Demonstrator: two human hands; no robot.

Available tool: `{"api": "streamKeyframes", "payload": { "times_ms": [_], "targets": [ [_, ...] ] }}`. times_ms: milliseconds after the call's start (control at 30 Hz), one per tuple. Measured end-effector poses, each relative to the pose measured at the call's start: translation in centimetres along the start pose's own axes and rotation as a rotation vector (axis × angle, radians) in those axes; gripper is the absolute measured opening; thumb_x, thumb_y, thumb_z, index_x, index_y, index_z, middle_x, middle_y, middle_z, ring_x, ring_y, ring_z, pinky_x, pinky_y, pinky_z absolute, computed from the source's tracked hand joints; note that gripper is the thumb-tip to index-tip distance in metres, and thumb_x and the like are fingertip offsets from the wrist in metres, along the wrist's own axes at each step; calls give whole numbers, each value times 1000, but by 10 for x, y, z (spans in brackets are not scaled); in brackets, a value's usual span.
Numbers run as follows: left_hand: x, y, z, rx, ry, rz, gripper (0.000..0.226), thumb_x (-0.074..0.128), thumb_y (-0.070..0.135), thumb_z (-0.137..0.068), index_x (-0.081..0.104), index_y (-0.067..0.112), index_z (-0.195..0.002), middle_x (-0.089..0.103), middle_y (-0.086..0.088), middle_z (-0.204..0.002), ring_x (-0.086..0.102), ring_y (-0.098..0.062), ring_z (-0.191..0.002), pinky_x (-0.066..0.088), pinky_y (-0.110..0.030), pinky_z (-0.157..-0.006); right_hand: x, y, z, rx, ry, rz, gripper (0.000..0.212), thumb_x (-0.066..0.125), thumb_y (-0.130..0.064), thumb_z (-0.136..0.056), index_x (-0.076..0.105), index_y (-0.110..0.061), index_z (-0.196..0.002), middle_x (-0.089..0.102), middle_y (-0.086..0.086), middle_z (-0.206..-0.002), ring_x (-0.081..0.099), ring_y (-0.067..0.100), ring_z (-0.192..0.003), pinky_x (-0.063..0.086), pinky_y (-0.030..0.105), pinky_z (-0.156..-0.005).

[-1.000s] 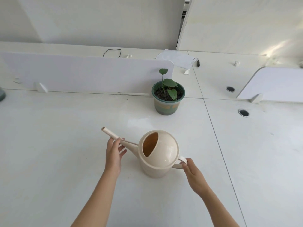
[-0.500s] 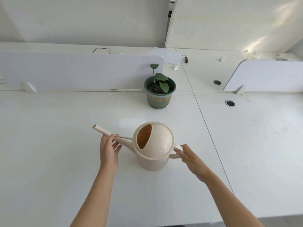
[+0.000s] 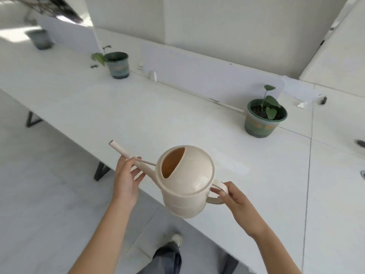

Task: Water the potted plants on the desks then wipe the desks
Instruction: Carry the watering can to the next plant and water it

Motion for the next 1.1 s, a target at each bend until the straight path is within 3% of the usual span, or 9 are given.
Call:
{"api": "streamKeyframes", "payload": {
  "times_ms": [167, 267, 333, 400, 500, 667, 833, 967, 1100],
  "targets": [
    [-93, 28, 35, 74, 154, 42, 16, 41, 12, -92, 50, 21, -82, 55, -3, -86, 53, -24, -89, 42, -34, -76, 74, -15, -1, -25, -158, -16, 20, 45, -16, -93, 54, -25, -78, 63, 20, -111, 56, 21, -110, 41, 6, -76],
    [-140, 42, 48, 109, 262, 95, 15, 41, 12, -92, 50, 21, -83, 52, -2, -86, 51, -25, -89, 43, -33, -76, 121, -33, -4, -57, -261, 43, 34, 46, -15, -92, 60, -37, -70, 62, 18, -99, 57, 26, -107, 42, 18, -78],
    [-166, 53, 50, 136, 306, 119, 12, 42, 12, -93, 51, 18, -89, 53, -1, -86, 52, -25, -88, 44, -31, -74, 146, -42, -7, -62, -290, 64, 37, 47, -13, -92, 61, -37, -68, 61, 2, -88, 59, 19, -94, 41, 15, -74],
    [-190, 64, 48, 154, 339, 154, 19, 43, 13, -92, 52, 12, -108, 54, -1, -90, 53, -25, -90, 46, -32, -74, 171, -50, -13, -56, -309, 67, 29, 49, -11, -91, 60, -30, -72, 59, -8, -79, 57, 1, -76, 39, 6, -65],
    [-225, 85, 38, 178, 364, 181, 32, 45, 14, -92, 48, 14, -123, 53, -1, -95, 57, -24, -90, 48, -32, -73, 208, -66, -29, -63, -325, 63, 21, 52, -9, -90, 60, -19, -74, 58, -10, -71, 49, -7, -57, 34, 3, -52],
    [-273, 130, 9, 211, 318, 221, 22, 44, 11, -93, 47, 16, -115, 54, 1, -89, 57, -16, -80, 46, -30, -73, 272, -89, -59, -104, -258, 57, 14, 59, -14, -85, 66, -20, -75, 66, -14, -71, 57, 2, -72, 41, 6, -63],
    [-324, 177, -35, 235, 278, 262, 24, 42, 5, -93, 50, 18, -111, 54, 1, -85, 54, -18, -83, 45, -30, -79, 345, -116, -89, -137, -237, 48, 19, 49, -3, -88, 59, -13, -77, 68, -27, -67, 57, -13, -66, 41, 2, -63],
    [-354, 204, -74, 247, 251, 302, 41, 43, 5, -92, 41, 11, -133, 55, -2, -93, 54, -22, -95, 43, -36, -92, 386, -130, -116, -128, -206, 42, 18, 47, -3, -89, 58, -12, -78, 68, -26, -66, 57, -13, -66, 41, 1, -62],
    [-375, 218, -114, 246, 238, 340, 45, 44, 6, -93, 38, 7, -137, 54, -6, -97, 53, -24, -100, 43, -35, -91, 413, -140, -149, -118, -183, 51, 16, 48, -4, -89, 58, -11, -78, 68, -23, -65, 57, -11, -67, 41, 2, -63]
  ]
}}
Point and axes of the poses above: each hand's wrist, its own z-axis away from the middle knuckle, its own x-axis out of the palm, y = z × x, the point moved 10 cm from there along -z, towards the middle knuckle
